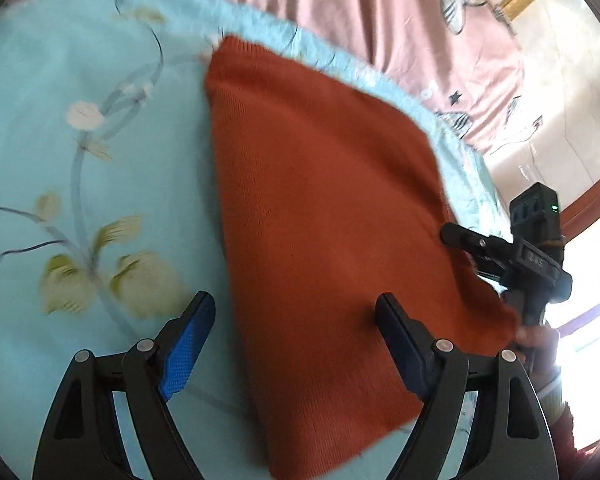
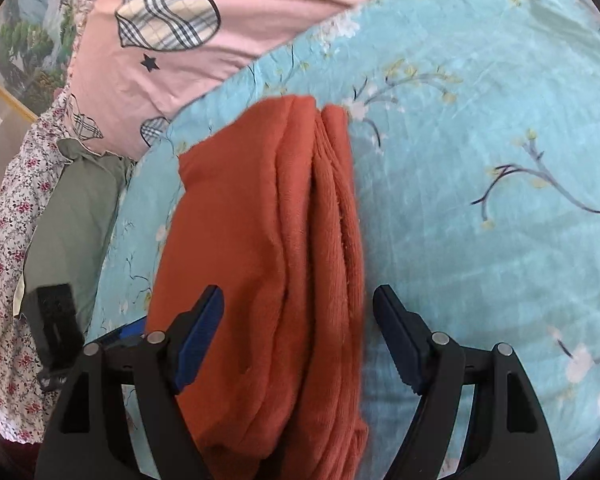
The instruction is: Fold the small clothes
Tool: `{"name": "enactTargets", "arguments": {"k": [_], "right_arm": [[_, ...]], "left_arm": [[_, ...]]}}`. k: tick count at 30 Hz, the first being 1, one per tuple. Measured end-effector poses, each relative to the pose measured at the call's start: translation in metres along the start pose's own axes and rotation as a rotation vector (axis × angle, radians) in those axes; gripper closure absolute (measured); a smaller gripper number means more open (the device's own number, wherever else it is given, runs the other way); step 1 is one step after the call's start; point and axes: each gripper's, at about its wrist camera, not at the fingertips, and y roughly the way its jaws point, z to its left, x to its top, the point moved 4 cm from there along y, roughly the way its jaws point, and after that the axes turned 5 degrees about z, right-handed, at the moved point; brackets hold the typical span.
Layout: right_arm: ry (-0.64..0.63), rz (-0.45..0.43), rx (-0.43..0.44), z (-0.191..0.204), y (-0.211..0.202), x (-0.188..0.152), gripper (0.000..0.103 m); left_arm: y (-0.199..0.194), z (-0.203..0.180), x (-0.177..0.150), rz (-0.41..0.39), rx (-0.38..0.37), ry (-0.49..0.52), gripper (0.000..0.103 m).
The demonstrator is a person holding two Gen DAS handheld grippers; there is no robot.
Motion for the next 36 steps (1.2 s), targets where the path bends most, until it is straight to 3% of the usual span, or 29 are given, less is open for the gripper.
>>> {"name": "enactTargets", "arguments": {"k": [2,3,4,6,8,15,19,23,26,28,30,32,34,36], "right_arm": [[0.002,0.017,0.011,0.002,0.009,-0.002,0.043],[0.008,0.024,0.016,0.004,0.012,-0.003,0.053],[0.012,0.026,0.02,0.005,0.013,-0.004,0.063],[0.005,0.016,0.016,0.012,0.011,-0.006,0.071],[-0.016,-0.005,0.006,0.023,0.005,-0.007,0.075],[-0.085,-0.015,0.157,0.093,0.012,-0.036,0.078],[-0.114,0.015,0.242,0.134,0.039,-0.059,0.078],[-0.124,0.064,0.263,0.152,0.067,-0.076,0.078],[-0.113,0.078,0.232,0.154,0.083,-0.084,0.077],[-0.096,0.085,0.208,0.149,0.086,-0.086,0.072],[-0.079,0.092,0.155,0.142,0.087,-0.087,0.062],[-0.066,0.09,0.13,0.136,0.08,-0.086,0.055],[-0.061,0.051,0.088,0.131,0.062,-0.085,0.048],[-0.083,-0.013,0.049,0.131,0.04,-0.081,0.047]], "left_arm": [[0.012,-0.004,0.011,-0.003,0.01,0.031,0.025],[0.015,-0.008,0.012,-0.004,0.005,0.05,0.049],[0.02,-0.01,0.015,0.009,-0.005,0.061,0.058],[0.017,-0.014,0.018,-0.005,0.002,0.074,0.079],[0.0,-0.023,0.016,-0.041,0.013,0.118,0.081],[-0.087,-0.022,-0.023,-0.16,0.094,0.193,0.081],[-0.129,0.017,-0.051,-0.174,0.13,0.137,0.081],[-0.143,0.053,-0.071,-0.159,0.152,0.067,0.081],[-0.135,0.08,-0.086,-0.123,0.163,0.009,0.077],[-0.133,0.091,-0.093,-0.109,0.184,-0.015,0.067],[-0.133,0.096,-0.097,-0.111,0.218,-0.028,0.051],[-0.14,0.1,-0.099,-0.127,0.244,-0.057,0.042],[-0.15,0.101,-0.1,-0.162,0.27,-0.072,0.042],[-0.164,0.102,-0.103,-0.208,0.296,-0.082,0.042]]}}
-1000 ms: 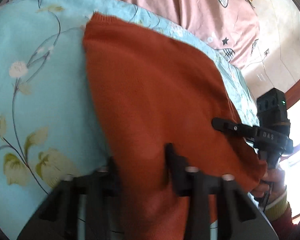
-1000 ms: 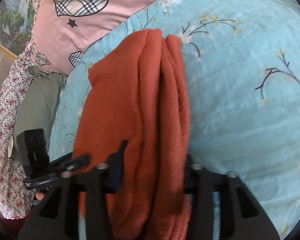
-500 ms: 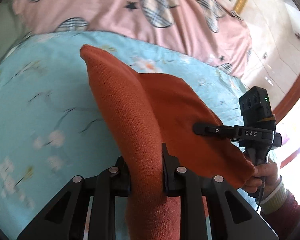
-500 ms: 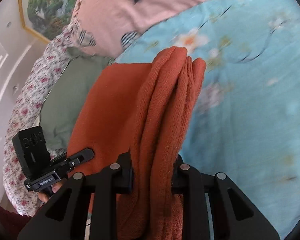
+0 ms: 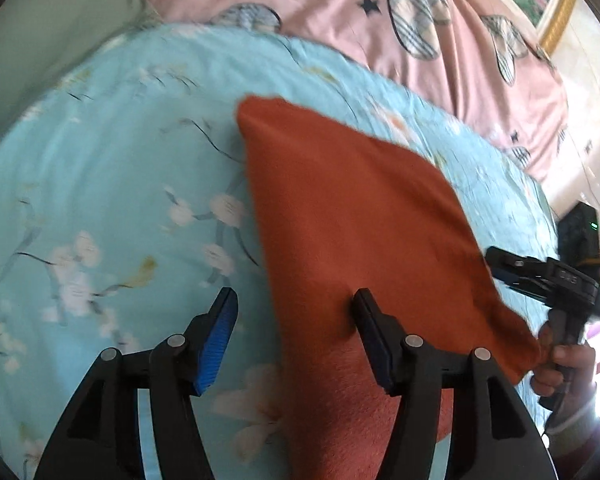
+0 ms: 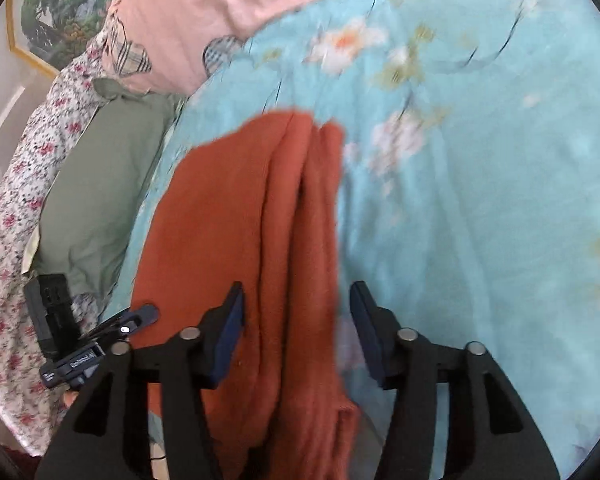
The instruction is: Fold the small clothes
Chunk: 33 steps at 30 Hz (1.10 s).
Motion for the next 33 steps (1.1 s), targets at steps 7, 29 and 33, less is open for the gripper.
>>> {"name": "enactTargets", "arguments": {"k": [7,29,33], "right_arm": [[-0.082,-0.006,-0.001,0.025,0.007,0.032,0.06],[0.007,-0.033,-0.017,-0.012,0.034,0.036,0.092],[0.014,-0.021,-0.043,-0.02,0.053,0.036,0.092]], "left_arm": [[-0.026,-0.025,0.004,-0.064,-0.073,0.063,0.045],[0.004,-0.059,-0.029,0.063,-0.17,0.2,0.065],[0.01,-0.052,-0.029,0.07,-0.175,0.16,0.07]]}}
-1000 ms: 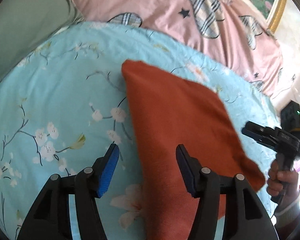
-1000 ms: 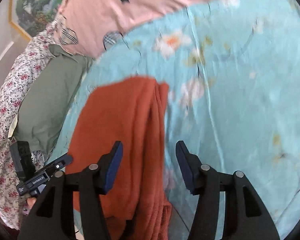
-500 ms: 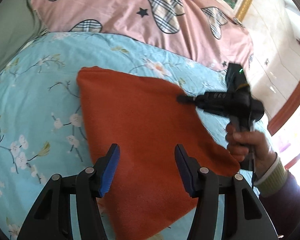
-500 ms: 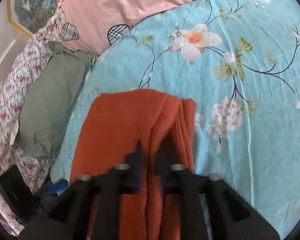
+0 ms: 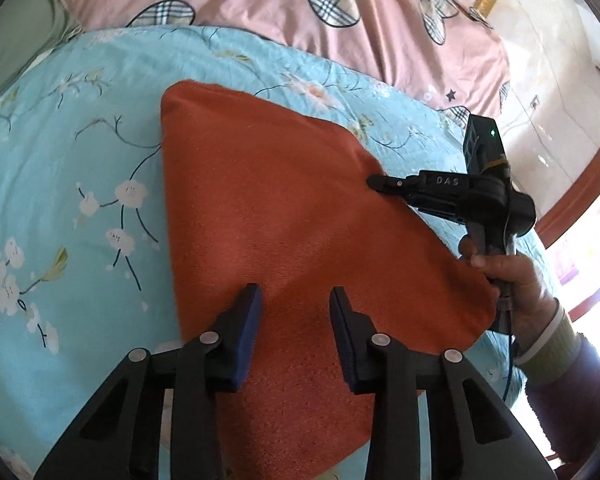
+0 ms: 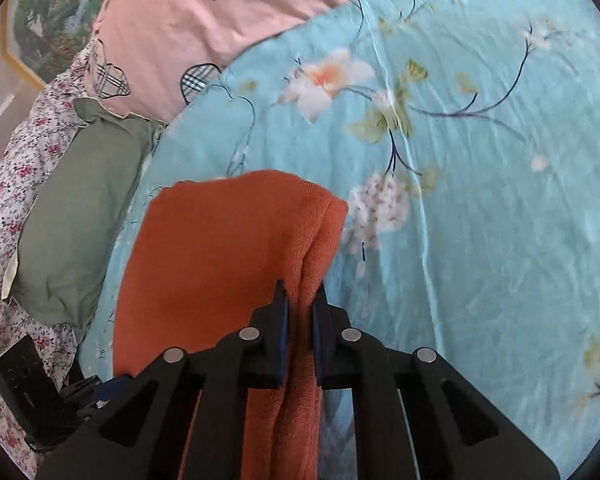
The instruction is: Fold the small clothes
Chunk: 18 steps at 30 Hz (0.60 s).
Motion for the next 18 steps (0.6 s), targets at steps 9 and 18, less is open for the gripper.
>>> {"name": "enactTargets", "arguments": {"k": [9,18], "right_arm": [[-0.015,-0.079,-0.132,0.011,-0.049,-0.004,0.077],[-0.14,0.04,-0.106,0.042,-0.048,-0.078,0.078]], "left_arm": [[-0.006,-0.002,-0.003,-0.002,0.036,-0.023,0.071],[-0.019,-0.01,-0.022,-0.007,0.052,0.014,0.071]]}}
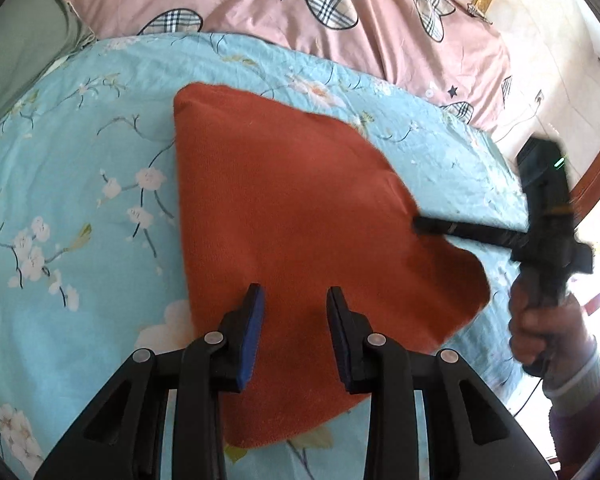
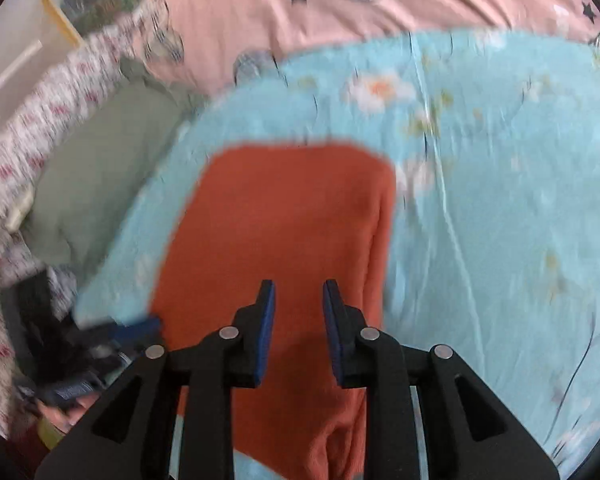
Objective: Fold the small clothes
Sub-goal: 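Withdraw both open grippers back from the folded sweater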
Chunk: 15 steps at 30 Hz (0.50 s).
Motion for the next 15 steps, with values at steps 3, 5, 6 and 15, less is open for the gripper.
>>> {"name": "enactTargets", "arguments": {"k": [3,5,6,15], "right_arm": [[0.068,-0.014,0.03,-0.02,0.011,-0.009,0.084],[0.078,-0.016,0.023,-0.019,0.008,-0.006,0.085],[0.074,-0.018,0.016,-0.018,0.005,-0.005,0.085],[0.031,-0.064,0.03,0.013,-0.033,-0.031,0.082]], "left_arm": [[0.006,0.005,-0.002,0.013,0.003,-0.012,0.075],[0.005,0.005,-0.002,0.012,0.007,-0.019,0.075],[0.005,0.005,-0.002,0.013,0.008,-0.024,0.075],[-0.019,0.001,-0.021,0.001,0.044,-0.051,0.073]]}}
